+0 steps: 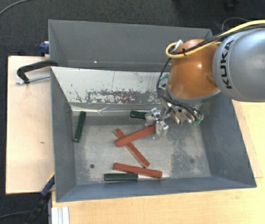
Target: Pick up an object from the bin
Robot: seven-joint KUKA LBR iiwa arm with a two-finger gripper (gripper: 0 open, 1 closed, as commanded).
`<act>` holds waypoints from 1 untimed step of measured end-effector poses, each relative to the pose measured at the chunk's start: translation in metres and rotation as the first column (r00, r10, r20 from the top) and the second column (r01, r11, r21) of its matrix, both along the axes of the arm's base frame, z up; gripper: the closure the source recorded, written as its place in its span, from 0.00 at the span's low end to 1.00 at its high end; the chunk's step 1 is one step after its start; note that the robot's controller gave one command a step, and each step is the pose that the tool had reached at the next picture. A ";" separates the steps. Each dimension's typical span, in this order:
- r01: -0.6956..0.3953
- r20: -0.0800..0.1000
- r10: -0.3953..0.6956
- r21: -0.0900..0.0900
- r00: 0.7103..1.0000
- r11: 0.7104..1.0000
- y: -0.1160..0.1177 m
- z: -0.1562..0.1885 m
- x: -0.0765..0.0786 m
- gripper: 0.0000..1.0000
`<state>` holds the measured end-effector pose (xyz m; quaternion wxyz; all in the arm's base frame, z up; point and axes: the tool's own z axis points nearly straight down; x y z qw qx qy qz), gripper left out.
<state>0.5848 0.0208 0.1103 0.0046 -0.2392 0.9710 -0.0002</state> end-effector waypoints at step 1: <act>-0.031 0.006 0.031 0.000 0.999 1.000 0.005 0.076 -0.004 1.00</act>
Offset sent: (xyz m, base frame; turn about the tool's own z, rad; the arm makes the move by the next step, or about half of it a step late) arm -0.0070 0.0037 0.0694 -0.0315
